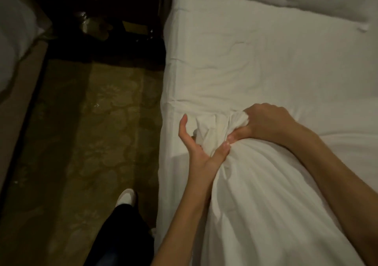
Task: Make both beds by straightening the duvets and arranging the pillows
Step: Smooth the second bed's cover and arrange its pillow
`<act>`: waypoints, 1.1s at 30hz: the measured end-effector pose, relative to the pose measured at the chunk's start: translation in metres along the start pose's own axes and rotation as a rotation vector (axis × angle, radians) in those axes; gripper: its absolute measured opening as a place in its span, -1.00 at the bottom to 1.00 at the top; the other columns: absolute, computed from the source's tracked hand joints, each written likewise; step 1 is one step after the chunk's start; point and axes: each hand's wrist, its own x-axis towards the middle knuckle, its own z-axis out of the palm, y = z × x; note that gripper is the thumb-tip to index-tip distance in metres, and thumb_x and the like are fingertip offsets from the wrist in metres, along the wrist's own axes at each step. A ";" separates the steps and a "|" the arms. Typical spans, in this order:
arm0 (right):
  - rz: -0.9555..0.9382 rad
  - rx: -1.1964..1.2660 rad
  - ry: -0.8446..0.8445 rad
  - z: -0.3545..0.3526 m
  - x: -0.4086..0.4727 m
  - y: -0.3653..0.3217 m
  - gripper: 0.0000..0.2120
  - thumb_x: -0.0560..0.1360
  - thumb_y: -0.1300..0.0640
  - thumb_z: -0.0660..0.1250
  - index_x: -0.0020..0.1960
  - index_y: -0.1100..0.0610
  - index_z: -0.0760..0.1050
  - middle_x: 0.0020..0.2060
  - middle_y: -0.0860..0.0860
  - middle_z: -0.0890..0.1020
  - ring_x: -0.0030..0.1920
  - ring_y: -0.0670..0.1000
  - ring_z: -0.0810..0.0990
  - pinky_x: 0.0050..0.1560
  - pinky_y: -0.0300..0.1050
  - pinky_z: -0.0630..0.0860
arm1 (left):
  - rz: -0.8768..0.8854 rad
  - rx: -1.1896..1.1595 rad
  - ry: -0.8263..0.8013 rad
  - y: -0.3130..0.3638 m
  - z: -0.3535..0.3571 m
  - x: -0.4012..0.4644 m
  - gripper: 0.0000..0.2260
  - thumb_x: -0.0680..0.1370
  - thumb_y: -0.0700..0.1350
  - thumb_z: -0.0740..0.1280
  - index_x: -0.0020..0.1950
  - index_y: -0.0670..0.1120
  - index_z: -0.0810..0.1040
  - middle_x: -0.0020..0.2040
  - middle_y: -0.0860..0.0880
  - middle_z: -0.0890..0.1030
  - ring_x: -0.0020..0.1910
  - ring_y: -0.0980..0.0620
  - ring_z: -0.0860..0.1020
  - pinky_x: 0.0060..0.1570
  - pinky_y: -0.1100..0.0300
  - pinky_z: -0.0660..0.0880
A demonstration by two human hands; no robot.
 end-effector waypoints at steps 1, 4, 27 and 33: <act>0.044 0.038 0.046 -0.014 -0.007 0.016 -0.33 0.09 -0.46 0.40 -0.05 0.03 0.54 -0.13 -0.04 0.60 -0.13 0.02 0.51 -0.14 -0.09 0.30 | 0.020 0.010 -0.057 0.009 0.017 0.007 -0.17 0.39 -0.25 0.50 0.42 0.10 0.01 0.26 0.11 0.32 0.15 0.41 0.45 0.05 0.48 0.44; 0.120 0.122 0.154 -0.041 -0.022 0.062 -0.32 0.08 -0.46 0.39 -0.04 0.03 0.57 -0.12 -0.03 0.62 -0.10 0.05 0.53 -0.13 -0.06 0.32 | 0.080 0.048 -0.189 0.020 0.060 0.025 -0.19 0.41 -0.44 0.42 0.44 -0.08 -0.03 0.13 0.17 0.34 -0.02 0.45 0.51 -0.04 0.49 0.44; 0.046 0.089 0.421 0.038 0.052 0.036 -0.35 0.37 -0.37 0.32 0.31 -0.01 0.41 0.22 -0.01 0.54 0.20 0.07 0.49 0.08 -0.07 0.29 | -0.259 0.314 -0.047 0.024 0.018 -0.008 -0.39 0.53 0.16 0.23 0.47 0.24 -0.05 0.23 0.07 0.31 -0.01 0.19 0.41 0.01 0.22 0.35; 0.072 0.399 0.598 0.029 -0.040 0.025 -0.51 0.59 -0.18 0.13 0.42 0.05 0.35 0.37 0.02 0.44 0.35 0.03 0.39 0.37 -0.03 0.19 | -0.124 0.714 -0.098 0.025 0.013 -0.055 -0.33 0.53 0.21 0.26 0.47 0.20 -0.09 0.42 -0.10 0.25 0.25 -0.07 0.41 0.28 -0.06 0.38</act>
